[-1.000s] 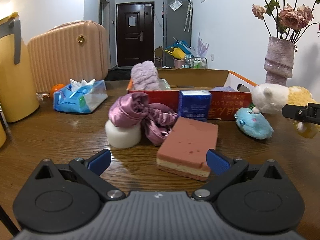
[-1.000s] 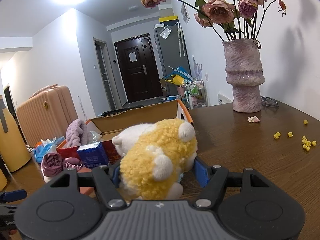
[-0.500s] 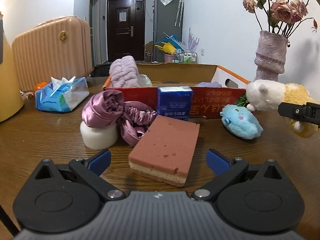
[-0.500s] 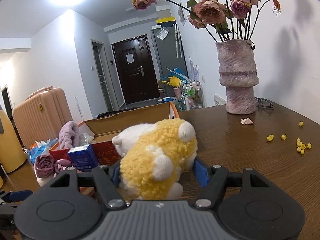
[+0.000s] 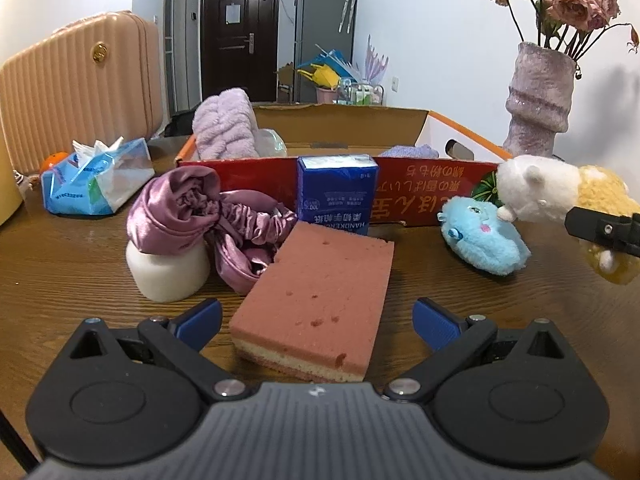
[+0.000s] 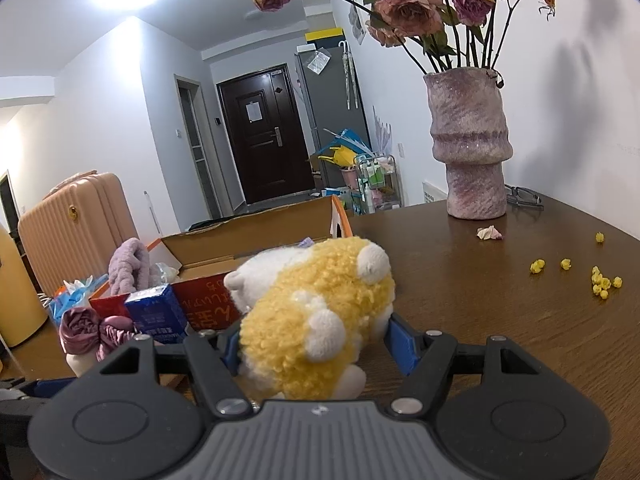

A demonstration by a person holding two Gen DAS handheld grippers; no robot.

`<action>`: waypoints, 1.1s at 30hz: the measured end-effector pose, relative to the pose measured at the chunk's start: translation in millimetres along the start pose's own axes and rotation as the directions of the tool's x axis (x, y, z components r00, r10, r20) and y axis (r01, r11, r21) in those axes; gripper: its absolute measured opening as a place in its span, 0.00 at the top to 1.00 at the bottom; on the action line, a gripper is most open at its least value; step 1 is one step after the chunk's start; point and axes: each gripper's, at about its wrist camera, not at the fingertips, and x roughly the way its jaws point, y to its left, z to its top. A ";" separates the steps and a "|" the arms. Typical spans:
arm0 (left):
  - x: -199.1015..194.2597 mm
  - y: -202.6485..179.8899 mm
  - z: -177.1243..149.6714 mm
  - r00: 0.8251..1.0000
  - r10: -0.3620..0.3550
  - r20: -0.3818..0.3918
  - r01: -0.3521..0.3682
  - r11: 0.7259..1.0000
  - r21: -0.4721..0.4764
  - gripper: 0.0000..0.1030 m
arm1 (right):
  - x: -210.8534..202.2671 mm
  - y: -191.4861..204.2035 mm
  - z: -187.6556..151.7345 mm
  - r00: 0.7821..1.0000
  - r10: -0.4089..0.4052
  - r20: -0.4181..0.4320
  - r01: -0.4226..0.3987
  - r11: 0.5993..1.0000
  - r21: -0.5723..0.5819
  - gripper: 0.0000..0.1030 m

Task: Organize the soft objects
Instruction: 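Reach the left tool to the pink sponge and close on it while the right tool holds the plush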

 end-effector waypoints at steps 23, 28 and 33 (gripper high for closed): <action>17.9 1.3 1.4 0.999 -0.020 -0.048 0.021 1.000 0.020 0.25 | 2.5 6.9 -3.8 0.999 -0.026 0.021 0.026 0.999 -0.034 0.33; 12.4 0.2 1.5 1.000 -0.008 -0.013 0.008 1.000 0.028 0.25 | 1.2 7.8 -4.2 0.999 -0.043 0.034 0.044 0.999 -0.022 0.33; 5.2 -0.1 2.3 1.000 0.006 0.026 -0.007 1.000 0.030 0.26 | -1.4 11.3 -6.0 0.998 -0.052 0.046 0.053 0.999 -0.012 0.33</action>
